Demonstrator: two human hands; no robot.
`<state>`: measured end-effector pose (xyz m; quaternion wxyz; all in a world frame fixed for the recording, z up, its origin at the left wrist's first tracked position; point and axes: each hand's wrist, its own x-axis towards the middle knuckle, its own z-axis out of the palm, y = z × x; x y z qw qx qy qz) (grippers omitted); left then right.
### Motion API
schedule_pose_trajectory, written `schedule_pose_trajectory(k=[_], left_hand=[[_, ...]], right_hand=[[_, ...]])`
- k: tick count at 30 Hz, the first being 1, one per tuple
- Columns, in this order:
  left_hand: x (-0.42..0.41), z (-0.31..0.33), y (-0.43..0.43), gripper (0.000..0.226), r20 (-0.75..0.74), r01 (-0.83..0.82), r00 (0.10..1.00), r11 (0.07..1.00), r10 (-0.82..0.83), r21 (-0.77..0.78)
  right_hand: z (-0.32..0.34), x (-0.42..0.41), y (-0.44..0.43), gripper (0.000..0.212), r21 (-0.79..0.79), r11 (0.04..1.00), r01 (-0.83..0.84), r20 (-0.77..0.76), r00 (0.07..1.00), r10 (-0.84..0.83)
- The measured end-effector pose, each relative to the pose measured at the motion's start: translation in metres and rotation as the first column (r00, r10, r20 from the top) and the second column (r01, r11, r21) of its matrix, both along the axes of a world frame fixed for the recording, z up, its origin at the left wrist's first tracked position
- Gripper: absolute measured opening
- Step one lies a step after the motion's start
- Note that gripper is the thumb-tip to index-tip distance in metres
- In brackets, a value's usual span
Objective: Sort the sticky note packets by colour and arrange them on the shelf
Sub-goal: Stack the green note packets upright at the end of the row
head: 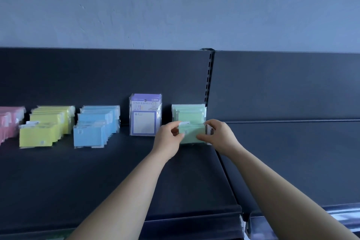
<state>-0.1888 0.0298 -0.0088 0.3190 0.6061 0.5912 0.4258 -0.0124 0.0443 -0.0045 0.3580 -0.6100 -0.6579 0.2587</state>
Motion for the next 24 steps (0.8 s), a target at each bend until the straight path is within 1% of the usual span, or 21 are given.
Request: schedule_pose_trajectory(k=[2, 6, 12, 18, 24], left_hand=[[0.003, 0.000, 0.008, 0.043, -0.016, -0.033, 0.999, 0.999, 0.033, 0.011], [0.005, -0.005, 0.017, 0.041, -0.021, -0.086, 0.996, 0.996, 0.086, -0.002], [0.002, -0.012, 0.017, 0.041, -0.041, -0.066, 0.997, 0.998, 0.066, -0.017], [0.000, -0.014, 0.017, 0.050, -0.054, -0.053, 0.997, 0.998, 0.051, -0.041], [0.000, -0.016, 0.018, 0.057, -0.044, -0.045, 0.998, 0.997, 0.042, -0.055]], right_hand=[[-0.001, -0.004, 0.008, 0.043, -0.001, 1.000, 0.019, 0.005, 1.000, -0.019], [-0.004, -0.006, 0.015, 0.066, -0.044, 0.996, 0.078, 0.013, 0.997, -0.078], [-0.009, 0.001, 0.009, 0.092, -0.083, 0.996, 0.041, 0.033, 0.999, -0.038], [-0.008, 0.001, 0.004, 0.105, -0.057, 0.998, 0.018, 0.081, 0.997, -0.013], [-0.009, 0.003, 0.001, 0.107, -0.056, 0.998, 0.042, 0.097, 0.995, -0.037]])
